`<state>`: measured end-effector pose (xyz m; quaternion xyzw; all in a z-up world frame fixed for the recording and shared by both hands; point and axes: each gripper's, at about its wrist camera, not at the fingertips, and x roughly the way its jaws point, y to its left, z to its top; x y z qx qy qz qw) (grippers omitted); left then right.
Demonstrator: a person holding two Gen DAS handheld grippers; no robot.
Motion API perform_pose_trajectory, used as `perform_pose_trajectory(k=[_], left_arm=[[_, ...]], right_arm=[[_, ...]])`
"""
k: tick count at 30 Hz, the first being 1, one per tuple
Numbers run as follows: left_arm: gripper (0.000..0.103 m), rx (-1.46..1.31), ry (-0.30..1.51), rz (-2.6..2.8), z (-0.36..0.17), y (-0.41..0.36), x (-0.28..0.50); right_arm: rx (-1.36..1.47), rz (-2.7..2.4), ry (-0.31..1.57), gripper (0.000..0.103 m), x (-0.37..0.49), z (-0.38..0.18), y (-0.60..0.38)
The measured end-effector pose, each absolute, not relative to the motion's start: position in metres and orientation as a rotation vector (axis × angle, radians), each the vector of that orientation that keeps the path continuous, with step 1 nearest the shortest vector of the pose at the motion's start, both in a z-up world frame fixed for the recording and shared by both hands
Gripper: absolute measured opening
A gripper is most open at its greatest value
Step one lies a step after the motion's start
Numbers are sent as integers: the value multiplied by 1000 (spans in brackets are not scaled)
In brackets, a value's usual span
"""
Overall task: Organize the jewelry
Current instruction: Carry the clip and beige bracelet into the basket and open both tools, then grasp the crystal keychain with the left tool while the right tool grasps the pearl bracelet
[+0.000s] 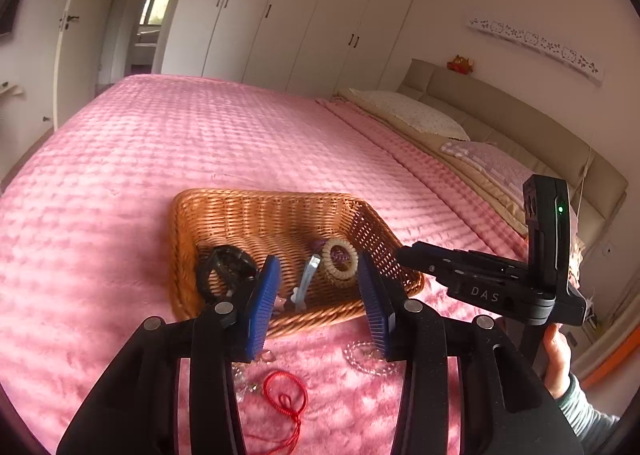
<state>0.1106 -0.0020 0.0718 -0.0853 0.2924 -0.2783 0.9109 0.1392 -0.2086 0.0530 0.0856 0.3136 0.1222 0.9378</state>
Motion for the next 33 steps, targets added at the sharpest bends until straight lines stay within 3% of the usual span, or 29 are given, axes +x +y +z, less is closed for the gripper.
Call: perform_pose_trajectory(k=[10, 17, 23, 33], left_arm=[[45, -264, 618, -509, 45, 51, 70], [45, -286, 748, -443, -4, 64, 85], [43, -276, 888, -382, -41, 65, 107], [43, -276, 926, -357, -44, 49, 124]], right_arm=[[116, 246, 582, 38, 73, 30, -199], [144, 222, 713, 38, 91, -19, -208], [151, 213, 813, 19, 107, -49, -210], [66, 169, 820, 18, 108, -55, -192]])
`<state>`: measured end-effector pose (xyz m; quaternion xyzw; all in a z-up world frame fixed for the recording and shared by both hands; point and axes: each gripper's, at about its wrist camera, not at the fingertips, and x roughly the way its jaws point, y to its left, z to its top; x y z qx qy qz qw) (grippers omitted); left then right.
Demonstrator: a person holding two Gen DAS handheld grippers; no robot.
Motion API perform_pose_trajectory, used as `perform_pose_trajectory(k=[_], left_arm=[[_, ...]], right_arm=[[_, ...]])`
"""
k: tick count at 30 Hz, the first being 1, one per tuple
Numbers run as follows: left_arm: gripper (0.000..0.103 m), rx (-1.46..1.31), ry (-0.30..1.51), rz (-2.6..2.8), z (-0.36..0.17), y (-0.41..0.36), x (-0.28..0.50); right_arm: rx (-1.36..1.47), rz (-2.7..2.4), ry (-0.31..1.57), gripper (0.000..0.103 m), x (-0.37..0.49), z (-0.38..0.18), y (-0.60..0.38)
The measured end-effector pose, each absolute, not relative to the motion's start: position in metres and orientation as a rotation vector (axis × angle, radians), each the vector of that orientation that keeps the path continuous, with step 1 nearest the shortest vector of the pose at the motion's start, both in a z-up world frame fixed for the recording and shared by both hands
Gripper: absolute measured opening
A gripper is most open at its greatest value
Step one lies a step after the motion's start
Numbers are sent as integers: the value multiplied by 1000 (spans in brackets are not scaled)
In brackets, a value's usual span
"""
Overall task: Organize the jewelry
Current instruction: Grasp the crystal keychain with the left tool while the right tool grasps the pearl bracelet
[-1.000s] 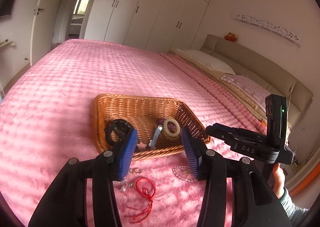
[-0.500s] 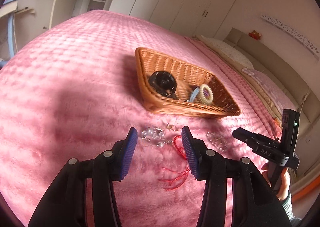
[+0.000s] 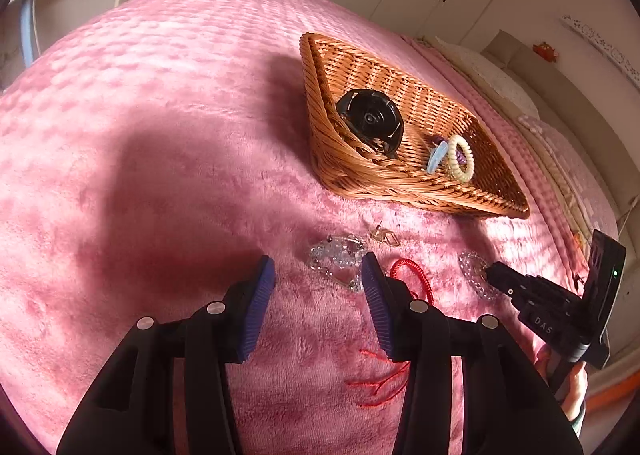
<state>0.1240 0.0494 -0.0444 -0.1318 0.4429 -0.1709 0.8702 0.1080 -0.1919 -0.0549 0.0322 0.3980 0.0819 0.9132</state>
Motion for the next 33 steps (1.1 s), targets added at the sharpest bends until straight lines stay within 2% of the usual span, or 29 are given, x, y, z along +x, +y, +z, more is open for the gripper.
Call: perform_pose_trajectory(k=[5, 7, 8, 9, 21, 33], left_arm=[[42, -174, 930, -304, -45, 27, 133], [23, -116, 924, -286, -46, 19, 132], [14, -110, 925, -295, -47, 18, 131], [10, -105, 917, -302, -46, 18, 129], [7, -177, 787, -377, -26, 31, 101], [7, -170, 689, -536, 10, 19, 68]], right_arm=[[4, 149, 815, 18, 112, -57, -180], [-8, 151, 814, 17, 114, -57, -177], [-11, 154, 812, 14, 114, -57, -176], [-10, 168, 810, 7, 113, -57, -176], [174, 324, 729, 6, 92, -34, -199], [199, 445, 665, 6, 71, -8, -188]])
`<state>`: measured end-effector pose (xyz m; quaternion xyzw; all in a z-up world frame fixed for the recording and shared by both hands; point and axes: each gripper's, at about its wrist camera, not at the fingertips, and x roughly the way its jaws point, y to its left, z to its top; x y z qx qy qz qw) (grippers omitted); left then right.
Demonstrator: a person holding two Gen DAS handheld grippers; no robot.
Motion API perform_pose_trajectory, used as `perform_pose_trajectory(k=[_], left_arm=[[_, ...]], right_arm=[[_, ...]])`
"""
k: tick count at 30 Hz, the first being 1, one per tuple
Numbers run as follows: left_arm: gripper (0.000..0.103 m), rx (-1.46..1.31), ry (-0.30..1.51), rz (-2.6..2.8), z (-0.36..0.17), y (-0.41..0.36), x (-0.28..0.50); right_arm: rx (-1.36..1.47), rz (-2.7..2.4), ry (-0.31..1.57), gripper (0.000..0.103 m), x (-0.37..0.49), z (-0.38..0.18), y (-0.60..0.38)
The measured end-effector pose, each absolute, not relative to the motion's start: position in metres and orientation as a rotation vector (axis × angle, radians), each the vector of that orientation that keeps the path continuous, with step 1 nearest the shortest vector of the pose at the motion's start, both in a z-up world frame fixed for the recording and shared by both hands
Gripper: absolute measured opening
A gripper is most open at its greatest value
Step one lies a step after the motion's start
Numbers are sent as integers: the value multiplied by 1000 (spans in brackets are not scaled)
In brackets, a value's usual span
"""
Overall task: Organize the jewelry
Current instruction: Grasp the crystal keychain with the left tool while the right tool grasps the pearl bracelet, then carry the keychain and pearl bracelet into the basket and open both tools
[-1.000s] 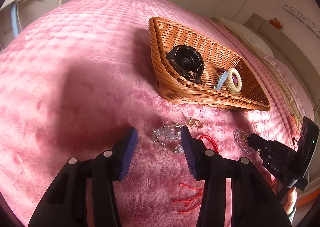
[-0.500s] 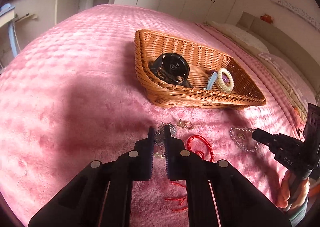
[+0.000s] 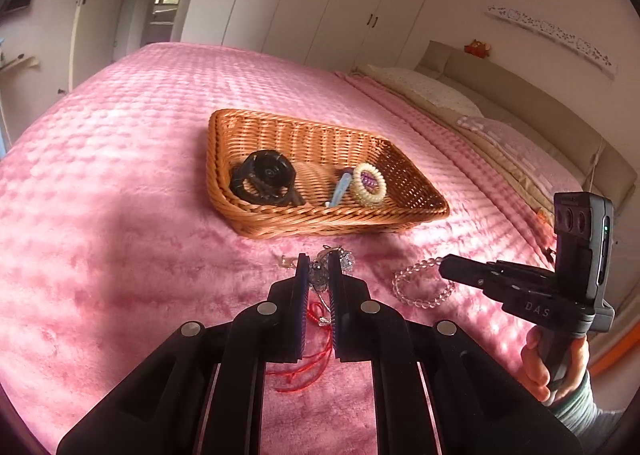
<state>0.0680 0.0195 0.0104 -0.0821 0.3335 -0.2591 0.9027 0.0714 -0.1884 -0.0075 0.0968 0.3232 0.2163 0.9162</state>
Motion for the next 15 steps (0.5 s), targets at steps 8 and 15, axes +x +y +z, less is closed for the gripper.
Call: perform_pose_trajectory(k=[8, 15], left_arm=[[8, -152, 647, -557, 26, 15, 53], [8, -126, 587, -568, 59, 11, 54]], right_arm=[[219, 493, 608, 6, 52, 19, -193], [221, 475, 517, 6, 38, 65, -204]])
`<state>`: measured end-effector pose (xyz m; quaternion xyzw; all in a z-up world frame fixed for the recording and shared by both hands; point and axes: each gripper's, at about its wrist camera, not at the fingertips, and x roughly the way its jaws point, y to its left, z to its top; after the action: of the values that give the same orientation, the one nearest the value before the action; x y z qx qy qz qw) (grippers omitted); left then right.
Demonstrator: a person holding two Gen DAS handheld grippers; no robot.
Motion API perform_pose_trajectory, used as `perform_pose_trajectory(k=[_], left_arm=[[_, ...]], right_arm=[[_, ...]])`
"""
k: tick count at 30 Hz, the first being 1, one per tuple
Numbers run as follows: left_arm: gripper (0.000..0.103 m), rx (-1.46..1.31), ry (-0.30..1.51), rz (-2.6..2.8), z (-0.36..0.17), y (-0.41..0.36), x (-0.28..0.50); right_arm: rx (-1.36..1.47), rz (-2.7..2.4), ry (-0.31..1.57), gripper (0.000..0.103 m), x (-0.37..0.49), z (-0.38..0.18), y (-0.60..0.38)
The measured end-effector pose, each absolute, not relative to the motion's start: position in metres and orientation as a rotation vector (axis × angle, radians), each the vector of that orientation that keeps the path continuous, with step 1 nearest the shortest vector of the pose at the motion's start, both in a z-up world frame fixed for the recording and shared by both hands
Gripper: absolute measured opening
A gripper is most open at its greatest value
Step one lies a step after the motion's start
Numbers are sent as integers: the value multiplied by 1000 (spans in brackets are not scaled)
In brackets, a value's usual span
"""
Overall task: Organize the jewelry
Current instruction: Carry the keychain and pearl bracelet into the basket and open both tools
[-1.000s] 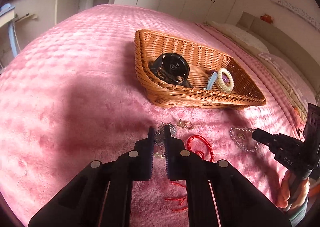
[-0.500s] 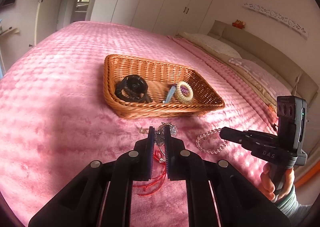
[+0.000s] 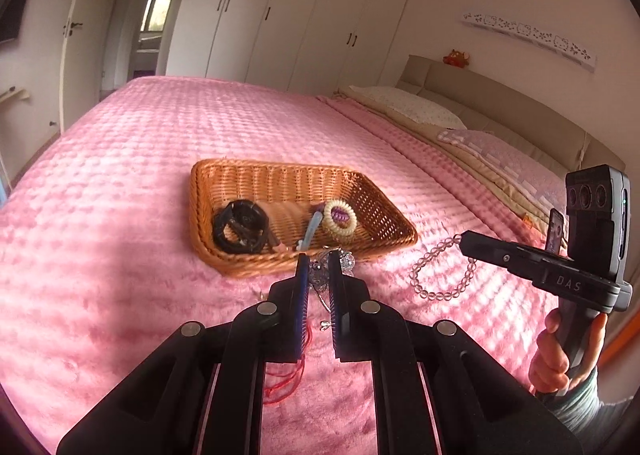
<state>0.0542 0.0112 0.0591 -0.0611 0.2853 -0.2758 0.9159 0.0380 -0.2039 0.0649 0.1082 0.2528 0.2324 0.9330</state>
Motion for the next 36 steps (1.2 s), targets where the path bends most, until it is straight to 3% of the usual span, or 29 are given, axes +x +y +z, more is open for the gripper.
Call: perform_pose_trajectory(k=[11, 23, 35, 36], left_arm=[[8, -108, 549, -564, 99, -11, 128], [8, -145, 667, -556, 49, -25, 209], [9, -103, 703, -534, 25, -36, 225], [17, -103, 700, -530, 25, -35, 225]], right_arm=[[138, 353, 458, 6, 106, 120, -205], [167, 323, 568, 6, 198, 72, -198], [211, 270, 629, 7, 231, 37, -208], [216, 268, 629, 7, 232, 37, -210]])
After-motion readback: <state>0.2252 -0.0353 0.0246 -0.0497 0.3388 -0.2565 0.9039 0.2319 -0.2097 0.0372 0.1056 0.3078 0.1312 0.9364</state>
